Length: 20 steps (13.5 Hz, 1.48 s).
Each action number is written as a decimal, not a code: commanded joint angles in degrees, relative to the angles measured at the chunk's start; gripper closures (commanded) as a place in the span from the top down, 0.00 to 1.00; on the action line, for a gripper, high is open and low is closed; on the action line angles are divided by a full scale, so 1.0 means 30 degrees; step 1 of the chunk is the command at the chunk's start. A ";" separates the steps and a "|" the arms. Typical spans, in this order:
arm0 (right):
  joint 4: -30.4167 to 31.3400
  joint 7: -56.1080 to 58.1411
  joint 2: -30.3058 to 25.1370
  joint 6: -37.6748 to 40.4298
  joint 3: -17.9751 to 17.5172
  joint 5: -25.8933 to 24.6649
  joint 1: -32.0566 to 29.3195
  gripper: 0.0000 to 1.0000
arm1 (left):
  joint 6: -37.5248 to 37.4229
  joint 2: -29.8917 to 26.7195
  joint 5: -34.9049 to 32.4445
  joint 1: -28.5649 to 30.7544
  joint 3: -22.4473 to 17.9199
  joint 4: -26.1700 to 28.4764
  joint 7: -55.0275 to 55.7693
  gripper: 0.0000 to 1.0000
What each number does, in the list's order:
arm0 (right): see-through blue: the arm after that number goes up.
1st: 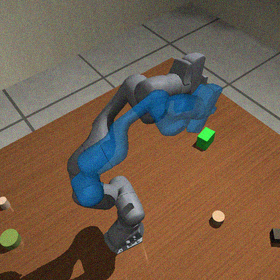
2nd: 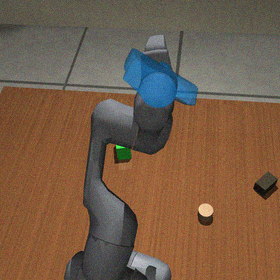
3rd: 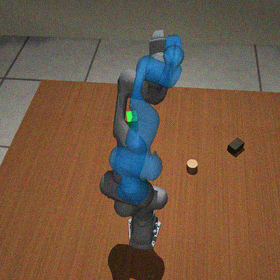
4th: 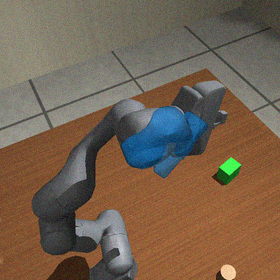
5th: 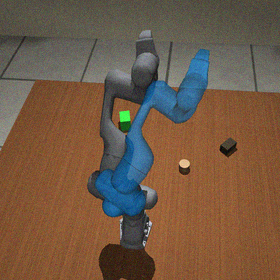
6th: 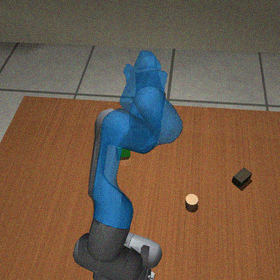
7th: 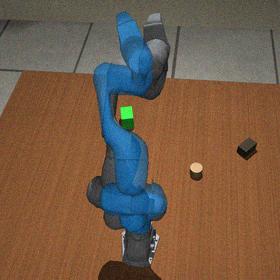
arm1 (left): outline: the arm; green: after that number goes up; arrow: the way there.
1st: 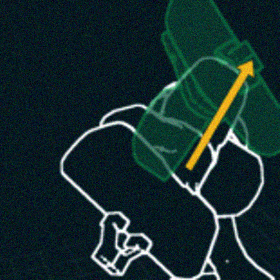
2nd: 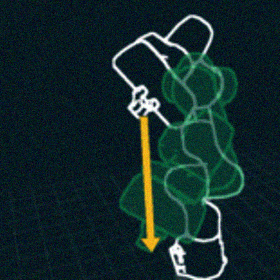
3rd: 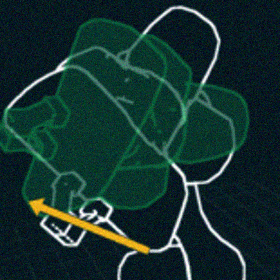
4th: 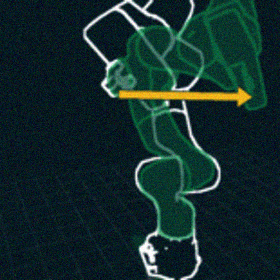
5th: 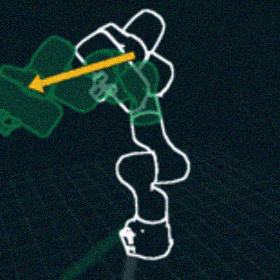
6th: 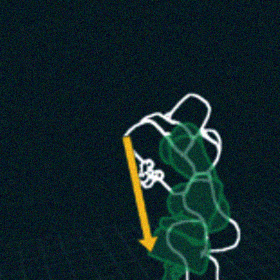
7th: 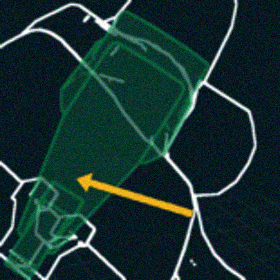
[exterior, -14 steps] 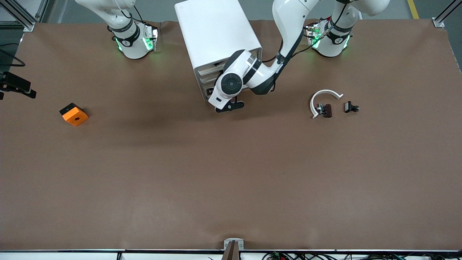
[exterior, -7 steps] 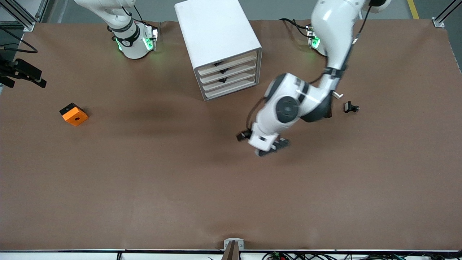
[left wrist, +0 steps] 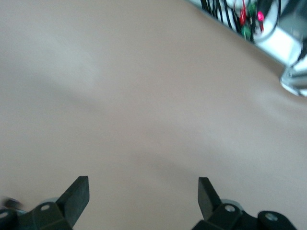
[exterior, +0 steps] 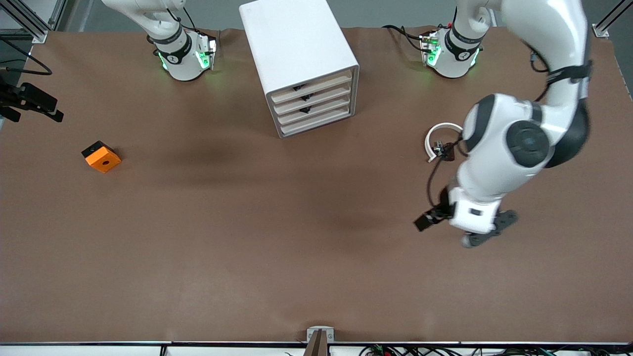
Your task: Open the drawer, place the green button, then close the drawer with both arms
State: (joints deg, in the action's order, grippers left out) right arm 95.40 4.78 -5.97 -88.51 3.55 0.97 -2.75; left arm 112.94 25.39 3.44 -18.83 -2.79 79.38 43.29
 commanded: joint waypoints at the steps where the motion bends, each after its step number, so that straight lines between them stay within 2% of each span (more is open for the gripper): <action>1: 0.1066 0.0340 -0.0995 -0.0349 0.0019 0.0174 -0.0108 1.00 | -0.1549 -0.1690 -0.0474 0.0880 -0.0068 0.0055 -0.2290 1.00; 3: 0.2265 0.0340 -0.1872 -0.1223 0.0019 0.0175 -0.0079 1.00 | -0.2717 -0.3240 -0.0474 0.1935 0.0020 0.0114 -0.3439 1.00; 7: 0.2300 0.0340 -0.1964 -0.1316 -0.0011 0.0174 -0.0049 1.00 | -0.6847 -0.5267 -0.0503 0.2377 -0.0039 0.0143 -0.6245 1.00; 9: 0.2184 0.0340 -0.1935 -0.1345 -0.0040 0.0174 0.0009 1.00 | -0.8082 -0.6144 -0.0445 0.3546 0.0077 0.0230 -0.8880 1.00; 12: 0.1978 0.0340 -0.1876 -0.1345 -0.0040 0.0174 0.0009 1.00 | -0.8904 -0.7259 -0.0415 0.4107 0.0137 0.0638 -1.2547 1.00; 14: 0.1861 0.0282 -0.1876 -0.1258 -0.0040 0.0174 0.0009 1.00 | -0.9053 -0.7700 -0.0445 0.4137 0.0283 0.0933 -1.2760 1.00; 17: 0.1803 0.0252 -0.1876 -0.1228 -0.0040 0.0174 0.0009 1.00 | -0.8967 -0.8578 -0.0532 0.5775 0.2388 0.2249 -1.2789 1.00; 20: 0.1802 0.0223 -0.1876 -0.1141 -0.0040 0.0174 0.0009 1.00 | -0.8061 -0.9631 -0.1470 0.5866 0.3301 0.4063 -1.2789 1.00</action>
State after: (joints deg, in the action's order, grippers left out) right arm 100.48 5.10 -10.55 -92.16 3.44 0.97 -2.73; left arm 86.42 0.63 0.71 -2.36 5.13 86.14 5.95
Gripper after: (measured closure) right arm 0.000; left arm 0.000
